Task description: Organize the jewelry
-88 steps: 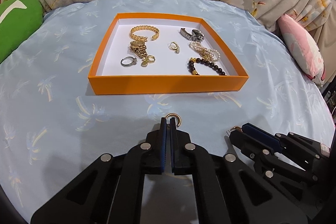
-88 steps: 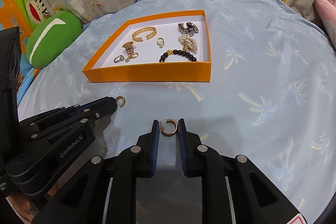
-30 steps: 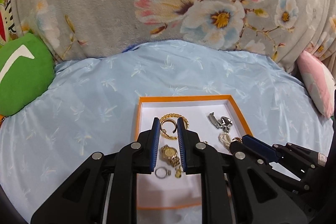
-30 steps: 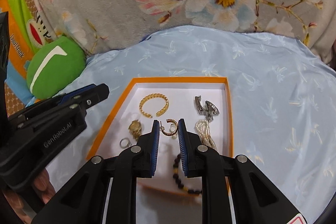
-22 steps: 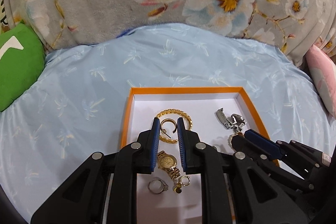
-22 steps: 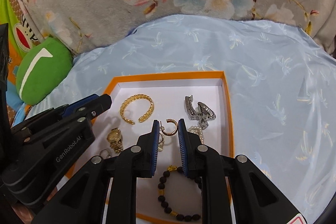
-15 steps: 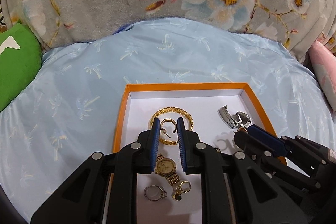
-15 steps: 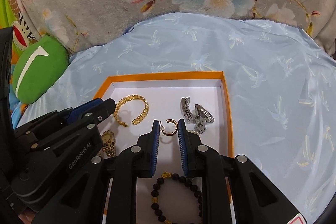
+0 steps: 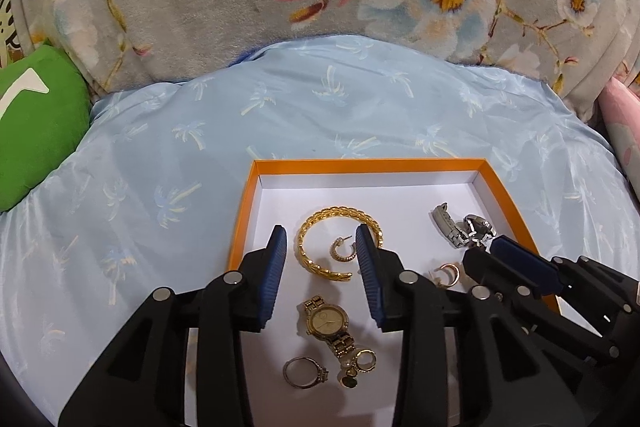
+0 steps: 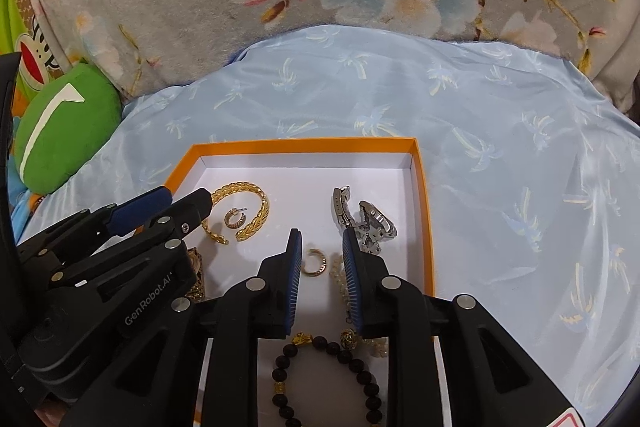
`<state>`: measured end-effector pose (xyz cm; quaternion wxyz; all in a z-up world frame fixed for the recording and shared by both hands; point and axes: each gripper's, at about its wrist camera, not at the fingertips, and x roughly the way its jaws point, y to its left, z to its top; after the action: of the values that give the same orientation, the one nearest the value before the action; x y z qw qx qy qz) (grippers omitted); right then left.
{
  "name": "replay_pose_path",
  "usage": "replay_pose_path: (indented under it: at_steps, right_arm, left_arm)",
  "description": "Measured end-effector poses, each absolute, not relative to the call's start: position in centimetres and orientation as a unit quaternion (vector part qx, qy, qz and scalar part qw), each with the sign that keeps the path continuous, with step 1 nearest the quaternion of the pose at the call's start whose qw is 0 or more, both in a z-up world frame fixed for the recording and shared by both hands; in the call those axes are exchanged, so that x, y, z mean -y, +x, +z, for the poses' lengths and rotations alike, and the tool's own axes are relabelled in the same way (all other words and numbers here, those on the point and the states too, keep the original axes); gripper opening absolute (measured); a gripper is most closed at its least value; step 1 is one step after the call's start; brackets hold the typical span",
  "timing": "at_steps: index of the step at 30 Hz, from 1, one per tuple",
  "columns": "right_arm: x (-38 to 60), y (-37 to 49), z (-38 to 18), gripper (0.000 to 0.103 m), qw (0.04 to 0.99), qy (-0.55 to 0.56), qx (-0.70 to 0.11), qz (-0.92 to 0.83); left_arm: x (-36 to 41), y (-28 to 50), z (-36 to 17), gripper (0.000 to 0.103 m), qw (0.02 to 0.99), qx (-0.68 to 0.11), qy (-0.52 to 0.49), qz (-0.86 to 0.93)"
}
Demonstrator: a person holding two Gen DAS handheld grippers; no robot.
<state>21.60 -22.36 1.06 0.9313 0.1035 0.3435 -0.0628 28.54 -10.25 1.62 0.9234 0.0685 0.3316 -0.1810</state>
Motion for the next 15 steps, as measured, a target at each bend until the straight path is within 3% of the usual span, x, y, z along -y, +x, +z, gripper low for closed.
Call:
replay_pose_path:
  at_steps: [15]
  right_arm:
    - [20.8,14.5,2.5,0.029,0.936,0.104,-0.330,-0.065]
  left_arm:
    - [7.6,22.3,3.2,0.035,0.929,-0.316,0.079,-0.173]
